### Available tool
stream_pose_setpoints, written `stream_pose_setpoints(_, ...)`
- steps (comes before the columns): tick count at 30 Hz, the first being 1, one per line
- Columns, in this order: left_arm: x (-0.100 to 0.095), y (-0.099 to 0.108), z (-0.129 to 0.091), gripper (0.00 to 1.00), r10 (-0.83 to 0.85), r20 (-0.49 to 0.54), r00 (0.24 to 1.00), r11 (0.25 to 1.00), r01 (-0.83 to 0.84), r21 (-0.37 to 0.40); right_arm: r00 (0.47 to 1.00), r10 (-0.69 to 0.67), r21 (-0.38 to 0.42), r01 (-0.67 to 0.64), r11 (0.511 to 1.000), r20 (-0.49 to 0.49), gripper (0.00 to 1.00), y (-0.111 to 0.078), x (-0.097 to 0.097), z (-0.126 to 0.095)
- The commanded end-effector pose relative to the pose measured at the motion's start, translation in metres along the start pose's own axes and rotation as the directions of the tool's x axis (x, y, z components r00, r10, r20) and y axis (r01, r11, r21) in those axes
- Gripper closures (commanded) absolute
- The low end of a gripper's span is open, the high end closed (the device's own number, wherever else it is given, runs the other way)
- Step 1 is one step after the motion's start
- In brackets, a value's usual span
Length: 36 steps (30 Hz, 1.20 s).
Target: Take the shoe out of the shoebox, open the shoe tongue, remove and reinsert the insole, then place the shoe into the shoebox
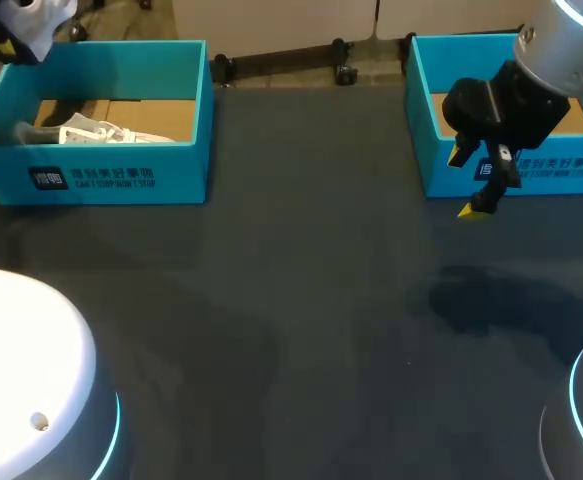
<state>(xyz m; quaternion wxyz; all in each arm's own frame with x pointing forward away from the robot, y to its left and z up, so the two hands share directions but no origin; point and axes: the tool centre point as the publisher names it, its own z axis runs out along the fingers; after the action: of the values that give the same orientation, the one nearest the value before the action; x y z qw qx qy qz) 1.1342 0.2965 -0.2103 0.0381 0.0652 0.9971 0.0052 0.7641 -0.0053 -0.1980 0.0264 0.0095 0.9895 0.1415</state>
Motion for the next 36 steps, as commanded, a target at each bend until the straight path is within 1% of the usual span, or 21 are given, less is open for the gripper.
stream_pose_setpoints(1, -0.011, 0.001, 0.000, 1.00, 0.002, -0.057, 0.998, 1.000, -0.002, 0.001, 1.000, 0.000, 0.003, 0.000, 1.000, -0.001, 0.00, 0.000, -0.001, 0.001)
stream_pose_setpoints(19, -0.011, 0.001, 0.000, 1.00, 0.002, -0.057, 0.998, 1.000, -0.002, 0.001, 1.000, 0.000, 0.003, 0.000, 1.000, -0.001, 0.00, 0.000, -0.001, 0.001)
stream_pose_setpoints(20, -0.007, -0.002, -0.002, 1.00, 0.078, -0.046, 0.996, 0.997, -0.079, -0.021, 1.000, 0.000, 0.003, 0.000, 1.000, -0.001, 0.00, 0.000, -0.001, 0.001)
stream_pose_setpoints(21, -0.004, -0.003, -0.003, 1.00, 0.110, -0.031, 0.993, 0.994, -0.110, -0.002, 1.000, 0.000, 0.003, 0.000, 1.000, -0.001, 0.00, 0.000, -0.001, 0.001)
stream_pose_setpoints(23, -0.002, -0.004, -0.005, 1.00, 0.230, -0.025, 0.973, 0.973, -0.230, -0.002, 1.000, 0.000, 0.003, 0.000, 1.000, -0.001, 0.00, 0.000, -0.001, 0.001)
stream_pose_setpoints(24, -0.002, -0.004, -0.005, 1.00, 0.238, -0.019, 0.971, 0.971, -0.238, 0.008, 1.000, 0.000, 0.003, 0.000, 1.000, -0.001, 0.00, 0.000, -0.001, 0.001)
stream_pose_setpoints(28, -0.004, -0.001, -0.007, 1.00, 0.423, -0.037, 0.905, 0.906, -0.423, 0.024, 1.000, 0.000, 0.003, 0.000, 1.000, -0.001, 0.00, 0.000, -0.001, 0.001)
stream_pose_setpoints(30, -0.005, 0.001, -0.009, 1.00, 0.493, -0.066, 0.868, 0.870, -0.492, 0.038, 1.000, 0.000, 0.003, 0.000, 1.000, -0.001, 0.00, 0.000, -0.001, 0.001)
stream_pose_setpoints(31, -0.005, 0.002, -0.010, 1.00, 0.526, -0.065, 0.848, 0.851, -0.524, 0.036, 1.000, 0.000, 0.003, 0.000, 1.000, -0.001, 0.00, 0.000, -0.001, 0.001)
stream_pose_setpoints(33, -0.007, 0.003, -0.011, 1.00, 0.584, -0.094, 0.806, 0.811, -0.585, 0.021, 1.000, 0.000, 0.003, 0.000, 1.000, -0.001, 0.00, 0.000, -0.001, 0.001)
stream_pose_setpoints(34, -0.008, 0.004, -0.010, 1.00, 0.662, -0.102, 0.742, 0.747, -0.665, 0.016, 1.000, 0.000, 0.003, 0.000, 1.000, -0.001, 0.00, 0.000, -0.001, 0.001)
stream_pose_setpoints(35, -0.008, 0.004, -0.010, 1.00, 0.686, -0.114, 0.719, 0.724, -0.690, 0.012, 1.000, 0.000, 0.003, 0.000, 1.000, -0.001, 0.00, 0.000, -0.001, 0.001)
stream_pose_setpoints(36, -0.008, 0.006, -0.008, 1.00, 0.750, -0.114, 0.651, 0.655, -0.756, -0.012, 1.000, 0.000, 0.003, 0.000, 1.000, -0.001, 0.00, 0.000, -0.001, 0.001)
